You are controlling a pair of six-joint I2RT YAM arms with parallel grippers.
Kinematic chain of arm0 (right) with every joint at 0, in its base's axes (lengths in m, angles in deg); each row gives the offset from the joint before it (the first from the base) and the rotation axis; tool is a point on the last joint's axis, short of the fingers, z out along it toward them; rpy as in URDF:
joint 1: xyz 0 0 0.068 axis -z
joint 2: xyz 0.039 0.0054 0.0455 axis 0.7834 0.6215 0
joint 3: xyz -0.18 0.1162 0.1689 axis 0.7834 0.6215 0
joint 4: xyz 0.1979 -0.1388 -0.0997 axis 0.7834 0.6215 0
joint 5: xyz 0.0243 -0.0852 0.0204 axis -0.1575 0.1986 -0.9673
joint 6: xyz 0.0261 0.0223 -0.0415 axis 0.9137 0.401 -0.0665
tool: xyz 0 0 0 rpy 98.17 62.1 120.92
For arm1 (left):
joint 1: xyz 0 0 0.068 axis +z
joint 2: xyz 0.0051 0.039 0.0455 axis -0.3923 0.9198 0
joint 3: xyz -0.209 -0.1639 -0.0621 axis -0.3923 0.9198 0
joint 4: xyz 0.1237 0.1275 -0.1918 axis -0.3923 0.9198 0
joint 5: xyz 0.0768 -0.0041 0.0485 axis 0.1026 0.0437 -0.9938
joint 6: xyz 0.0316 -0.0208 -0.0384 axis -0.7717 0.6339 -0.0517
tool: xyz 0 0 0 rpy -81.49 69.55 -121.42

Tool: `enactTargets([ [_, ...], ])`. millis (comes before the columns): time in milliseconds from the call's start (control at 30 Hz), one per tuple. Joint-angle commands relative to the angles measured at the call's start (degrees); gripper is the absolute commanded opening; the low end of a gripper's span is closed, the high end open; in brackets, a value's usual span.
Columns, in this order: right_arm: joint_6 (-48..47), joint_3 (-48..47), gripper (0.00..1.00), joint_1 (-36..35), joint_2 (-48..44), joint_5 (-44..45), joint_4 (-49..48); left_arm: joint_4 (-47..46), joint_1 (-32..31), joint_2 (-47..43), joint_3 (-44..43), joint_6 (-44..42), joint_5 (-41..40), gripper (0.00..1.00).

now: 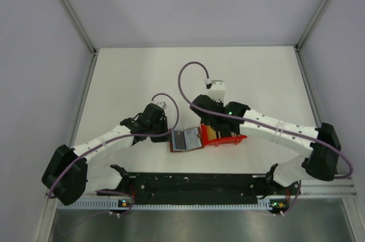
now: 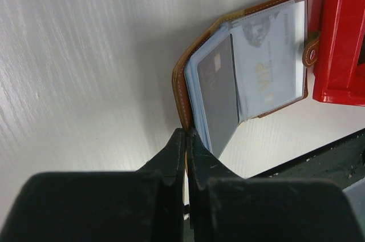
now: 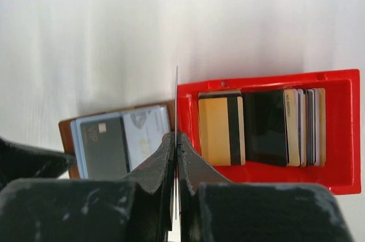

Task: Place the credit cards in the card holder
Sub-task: Insert the credit card into the card holder.

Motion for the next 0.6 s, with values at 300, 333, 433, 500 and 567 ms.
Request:
enactTargets([
  [300,14.8,-17.4,0.0,-5.4,17.3,18.2,18.2,0.0,0.0,-2.2,-0.1,2.7,-2.7,0.0],
  [333,15.2,-17.2,0.0,-5.4,17.3,18.1,18.2,0.0,-0.1,-2.3,0.0,2.9,-3.1,0.0],
  [433,15.0,-16.8,0.0,-5.4,16.8,17.1,18.2,-0.5,0.0,-2.8,0.6,3.9,-3.7,0.0],
  [500,13.0,-15.6,0.0,-5.4,15.5,15.5,16.0,-1.5,0.0,-3.0,0.9,4.4,-3.4,0.0],
  [567,8.9,-11.9,0.0,-5.4,13.2,12.8,10.9,-2.0,0.0,-3.0,0.8,4.8,-2.8,0.0],
])
